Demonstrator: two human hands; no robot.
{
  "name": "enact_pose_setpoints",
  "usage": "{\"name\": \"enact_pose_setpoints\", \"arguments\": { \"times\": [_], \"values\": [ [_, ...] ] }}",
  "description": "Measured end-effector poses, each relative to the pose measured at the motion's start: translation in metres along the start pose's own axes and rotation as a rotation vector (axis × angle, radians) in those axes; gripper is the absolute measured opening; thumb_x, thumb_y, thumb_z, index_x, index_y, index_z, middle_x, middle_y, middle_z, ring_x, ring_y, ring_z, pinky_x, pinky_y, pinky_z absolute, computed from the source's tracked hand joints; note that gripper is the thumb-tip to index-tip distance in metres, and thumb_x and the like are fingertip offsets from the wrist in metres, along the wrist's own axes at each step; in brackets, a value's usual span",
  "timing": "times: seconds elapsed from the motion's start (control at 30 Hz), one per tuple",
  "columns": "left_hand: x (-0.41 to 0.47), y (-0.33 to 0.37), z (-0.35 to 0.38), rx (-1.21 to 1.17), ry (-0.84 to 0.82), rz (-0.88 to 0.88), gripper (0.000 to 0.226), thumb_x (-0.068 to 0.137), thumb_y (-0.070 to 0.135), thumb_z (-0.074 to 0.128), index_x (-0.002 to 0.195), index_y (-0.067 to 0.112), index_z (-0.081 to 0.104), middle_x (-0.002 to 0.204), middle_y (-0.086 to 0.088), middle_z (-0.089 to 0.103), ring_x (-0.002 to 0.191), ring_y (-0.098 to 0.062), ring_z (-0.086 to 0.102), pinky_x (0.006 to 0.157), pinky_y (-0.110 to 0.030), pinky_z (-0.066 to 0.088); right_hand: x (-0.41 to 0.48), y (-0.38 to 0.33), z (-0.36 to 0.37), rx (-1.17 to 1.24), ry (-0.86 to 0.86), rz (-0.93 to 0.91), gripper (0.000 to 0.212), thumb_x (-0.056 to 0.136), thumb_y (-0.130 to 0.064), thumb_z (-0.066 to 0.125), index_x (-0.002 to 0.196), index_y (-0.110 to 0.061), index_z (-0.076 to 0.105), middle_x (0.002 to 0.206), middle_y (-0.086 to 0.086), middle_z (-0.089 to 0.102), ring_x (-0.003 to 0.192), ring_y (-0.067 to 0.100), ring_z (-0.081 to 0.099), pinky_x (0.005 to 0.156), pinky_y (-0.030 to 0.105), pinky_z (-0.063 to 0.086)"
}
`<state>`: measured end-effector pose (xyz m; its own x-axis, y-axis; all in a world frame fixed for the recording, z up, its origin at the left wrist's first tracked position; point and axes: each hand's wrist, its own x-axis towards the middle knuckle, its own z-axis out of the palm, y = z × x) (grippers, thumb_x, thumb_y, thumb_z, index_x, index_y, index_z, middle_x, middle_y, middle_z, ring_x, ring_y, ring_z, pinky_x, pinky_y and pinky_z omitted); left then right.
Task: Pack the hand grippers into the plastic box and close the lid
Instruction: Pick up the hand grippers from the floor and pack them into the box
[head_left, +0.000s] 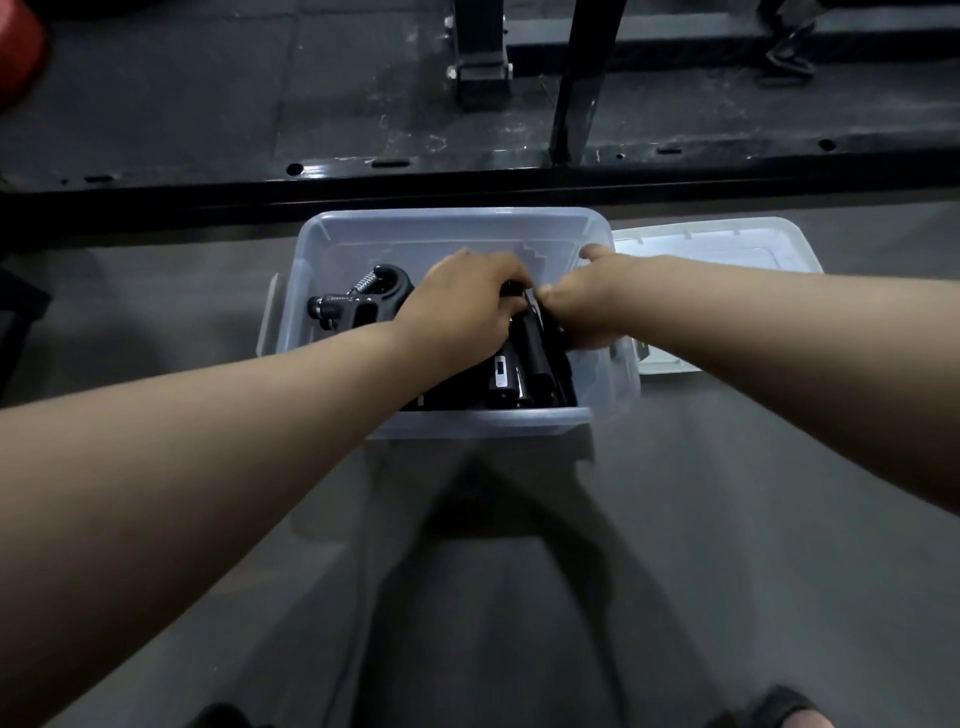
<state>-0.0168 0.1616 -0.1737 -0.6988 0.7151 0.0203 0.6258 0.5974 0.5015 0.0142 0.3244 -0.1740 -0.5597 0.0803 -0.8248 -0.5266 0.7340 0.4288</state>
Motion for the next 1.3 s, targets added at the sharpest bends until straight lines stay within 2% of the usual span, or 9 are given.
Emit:
{"name": "enact_pose_setpoints", "arguments": {
  "times": [0.07, 0.1, 0.2, 0.3, 0.57, 0.87, 1.03, 1.23, 1.3],
  "values": [
    [-0.001, 0.001, -0.001, 0.021, -0.028, 0.001, 0.022, 0.093, 0.025, 0.057, 0.113, 0.025, 0.066, 0.107, 0.0, 0.069, 0.108, -0.026, 0.056, 0.102, -0.037, 0.038, 0.028, 0.01, 0.004, -0.705, 0.12, -0.065, 0.046, 0.092, -0.033, 0.052, 0.135, -0.02, 0.042, 0.139, 0.005, 0.043, 0.125, 0.036, 0.04, 0.092, 0.073, 0.028],
    [-0.001, 0.001, -0.001, 0.032, -0.038, -0.003, 0.023, 0.092, 0.024, 0.057, 0.112, 0.026, 0.066, 0.106, 0.0, 0.07, 0.108, -0.026, 0.057, 0.107, -0.038, 0.035, 0.034, 0.011, 0.003, -0.692, 0.122, -0.078, 0.045, 0.093, -0.034, 0.049, 0.136, -0.022, 0.042, 0.138, 0.002, 0.044, 0.124, 0.035, 0.041, 0.093, 0.07, 0.03],
    [-0.001, 0.004, 0.0, 0.072, -0.057, -0.019, 0.023, 0.089, 0.023, 0.056, 0.11, 0.022, 0.064, 0.105, -0.005, 0.069, 0.107, -0.03, 0.056, 0.103, -0.038, 0.037, 0.002, -0.002, -0.013, 0.334, 0.135, 0.136, 0.04, 0.091, -0.03, 0.052, 0.13, -0.02, 0.047, 0.12, -0.001, 0.058, 0.119, 0.027, 0.053, 0.103, 0.049, 0.031],
    [-0.003, 0.005, 0.002, 0.089, -0.061, -0.002, 0.023, 0.087, 0.022, 0.055, 0.109, 0.016, 0.062, 0.105, -0.007, 0.066, 0.105, -0.03, 0.055, 0.094, -0.036, 0.039, 0.01, -0.005, -0.006, 0.291, 0.416, 0.099, 0.045, 0.089, -0.02, 0.053, 0.132, -0.016, 0.041, 0.114, -0.003, 0.061, 0.115, 0.023, 0.057, 0.104, 0.042, 0.029],
    [-0.006, 0.004, 0.0, -0.017, -0.095, -0.023, 0.025, 0.086, 0.021, 0.054, 0.108, 0.02, 0.067, 0.1, -0.002, 0.069, 0.099, -0.026, 0.06, 0.083, -0.033, 0.045, -0.006, 0.011, -0.024, 0.386, 0.384, 0.081, 0.021, 0.081, -0.036, 0.072, 0.094, -0.019, 0.067, 0.08, -0.003, 0.061, 0.082, 0.025, 0.06, 0.072, 0.032, 0.045],
    [-0.011, 0.002, 0.001, 0.041, -0.097, 0.047, 0.025, 0.092, 0.021, 0.05, 0.112, 0.02, 0.066, 0.102, 0.001, 0.066, 0.1, -0.022, 0.054, 0.108, -0.038, 0.031, -0.002, -0.004, 0.001, 0.375, 0.38, 0.067, 0.024, 0.096, -0.029, 0.05, 0.118, -0.021, 0.052, 0.12, -0.001, 0.063, 0.118, 0.023, 0.055, 0.11, 0.04, 0.029],
    [-0.024, -0.005, 0.004, 0.04, 0.057, 0.004, 0.029, 0.087, 0.029, 0.047, 0.106, 0.016, 0.063, 0.102, -0.002, 0.066, 0.1, -0.027, 0.056, 0.099, -0.04, 0.04, -0.005, 0.02, 0.004, 0.303, 0.525, 0.129, 0.026, 0.095, -0.034, 0.054, 0.109, -0.013, 0.058, 0.105, 0.005, 0.068, 0.106, 0.028, 0.061, 0.111, 0.043, 0.03],
    [-0.036, -0.008, 0.005, 0.051, 0.123, -0.078, 0.031, 0.09, 0.027, 0.05, 0.113, 0.012, 0.063, 0.112, -0.006, 0.065, 0.106, -0.028, 0.057, 0.098, -0.039, 0.041, -0.015, 0.004, 0.003, 0.364, 0.323, 0.077, 0.053, 0.076, -0.071, 0.059, 0.093, -0.021, 0.056, 0.083, -0.006, 0.063, 0.095, 0.019, 0.06, 0.117, 0.054, 0.005],
    [-0.037, -0.009, 0.008, 0.078, 0.134, -0.002, 0.04, 0.089, 0.035, 0.051, 0.122, 0.013, 0.061, 0.118, -0.005, 0.064, 0.109, -0.027, 0.058, 0.097, -0.042, 0.044, -0.015, -0.008, 0.005, 0.376, 0.343, 0.062, 0.051, 0.072, -0.072, 0.063, 0.091, -0.025, 0.054, 0.086, -0.005, 0.063, 0.098, 0.02, 0.062, 0.115, 0.051, 0.015]
  ]
}}
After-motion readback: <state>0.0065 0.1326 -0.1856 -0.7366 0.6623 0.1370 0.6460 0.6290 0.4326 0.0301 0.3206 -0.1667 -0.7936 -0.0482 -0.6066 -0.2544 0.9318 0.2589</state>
